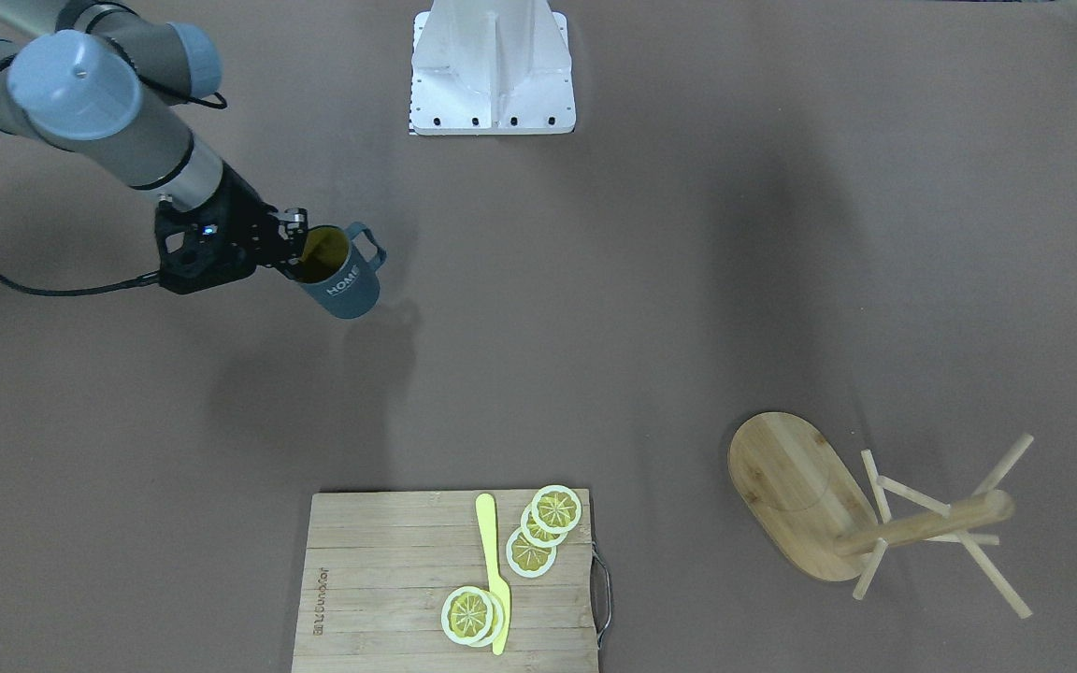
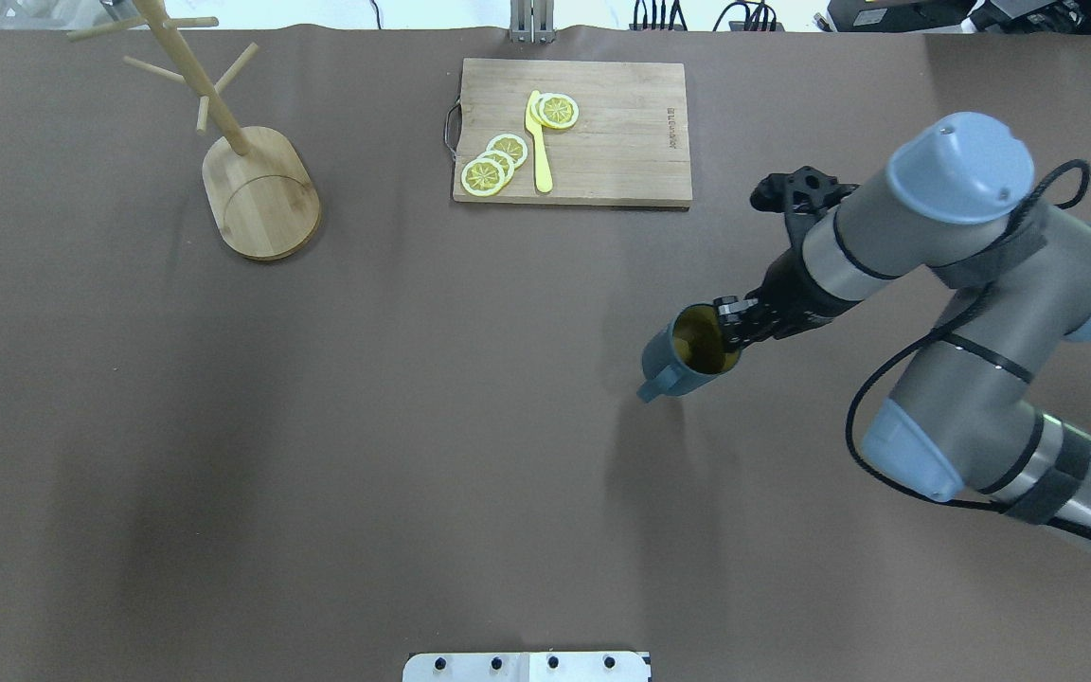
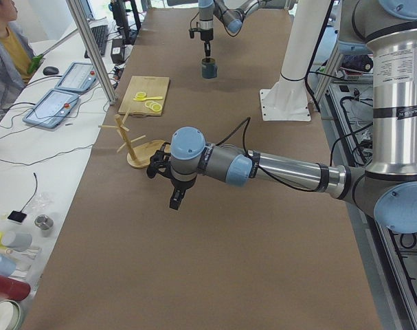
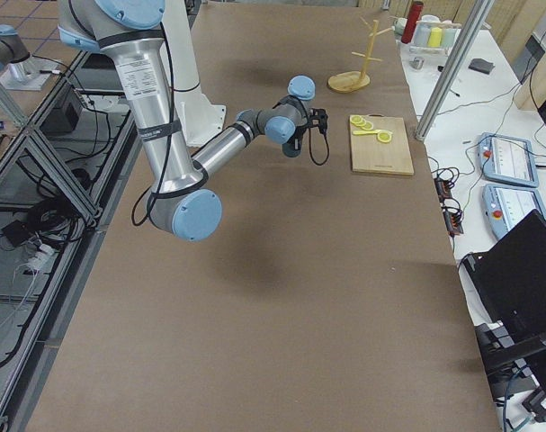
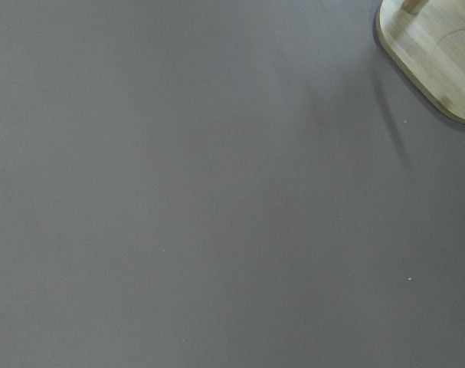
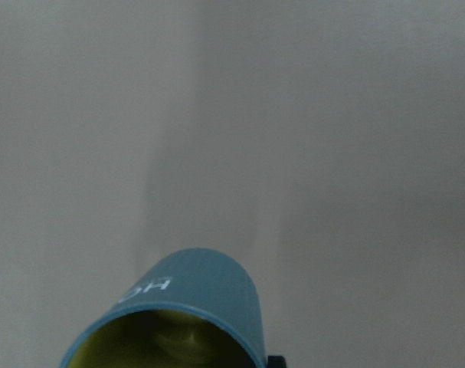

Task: Hang cup on storage rack
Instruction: 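Carry the blue mug with the right gripper toward the table center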

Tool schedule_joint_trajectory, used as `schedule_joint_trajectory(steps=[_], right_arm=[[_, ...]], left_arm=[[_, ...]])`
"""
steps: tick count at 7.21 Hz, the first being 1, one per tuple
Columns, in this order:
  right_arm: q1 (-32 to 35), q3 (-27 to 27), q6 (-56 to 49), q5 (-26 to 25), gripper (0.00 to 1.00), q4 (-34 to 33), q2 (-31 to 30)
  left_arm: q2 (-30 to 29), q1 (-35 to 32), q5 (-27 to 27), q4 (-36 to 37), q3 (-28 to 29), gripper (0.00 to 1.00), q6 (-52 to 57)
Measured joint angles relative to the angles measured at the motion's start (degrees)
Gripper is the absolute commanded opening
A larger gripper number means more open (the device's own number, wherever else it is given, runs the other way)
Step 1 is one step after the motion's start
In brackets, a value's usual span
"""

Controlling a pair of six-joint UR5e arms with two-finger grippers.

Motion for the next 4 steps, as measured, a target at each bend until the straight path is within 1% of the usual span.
schedule_joint_trajectory(steps=[2,3,4], right_arm=[[-5.1,-0.4,3.4,-5.0,0.00,-4.7,6.8],[-7.1,-1.3,4.4,-7.8,0.00,-5.5,9.1],[-8.3,-3.8,5.7,-9.6,0.00,-5.8,12.1]], left_arm=[[-0.4,0.2,-0.1,-0.1,0.4,0.96,0.0],[-0.7,0.7,-0.3,-0.6,0.5,0.96,0.0],[-0.9,1.7,-0.6,-2.2,0.6,0.97,-0.6]])
